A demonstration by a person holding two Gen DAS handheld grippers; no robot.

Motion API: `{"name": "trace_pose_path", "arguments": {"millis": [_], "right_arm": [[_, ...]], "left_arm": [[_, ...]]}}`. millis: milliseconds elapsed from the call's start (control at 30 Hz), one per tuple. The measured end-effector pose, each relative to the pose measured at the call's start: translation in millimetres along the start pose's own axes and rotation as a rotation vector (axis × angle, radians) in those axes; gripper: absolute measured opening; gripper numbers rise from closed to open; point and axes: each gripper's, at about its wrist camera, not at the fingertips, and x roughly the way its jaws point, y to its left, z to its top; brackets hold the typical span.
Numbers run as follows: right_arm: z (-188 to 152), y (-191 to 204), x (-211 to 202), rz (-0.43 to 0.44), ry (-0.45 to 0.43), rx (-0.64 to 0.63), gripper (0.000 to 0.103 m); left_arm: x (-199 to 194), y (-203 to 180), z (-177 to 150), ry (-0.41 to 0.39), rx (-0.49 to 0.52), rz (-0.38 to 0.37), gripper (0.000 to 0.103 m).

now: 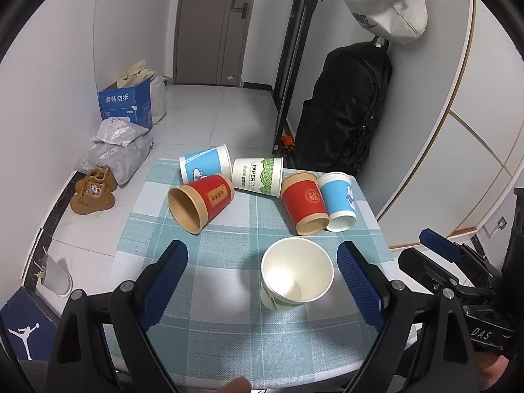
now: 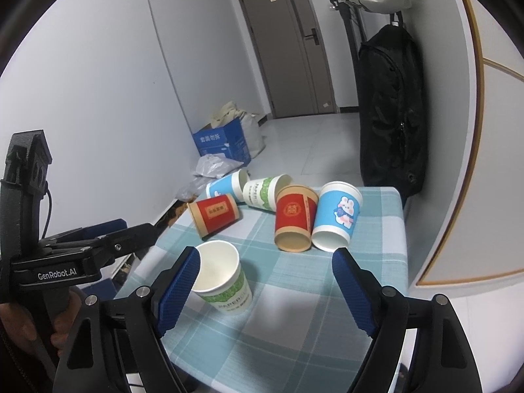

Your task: Flip cup upright

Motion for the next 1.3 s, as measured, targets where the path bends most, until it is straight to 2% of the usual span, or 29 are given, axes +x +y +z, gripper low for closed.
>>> {"name": "trace_pose_path", "arguments": {"millis": [1300], "right_arm": [[-1.4,0.4,3.0,-0.019,0.024,0.005,0.083]], "left_arm": [[-2.5,-3.8,-0.2,-0.007,0.017,-0.008,0.090]]}}
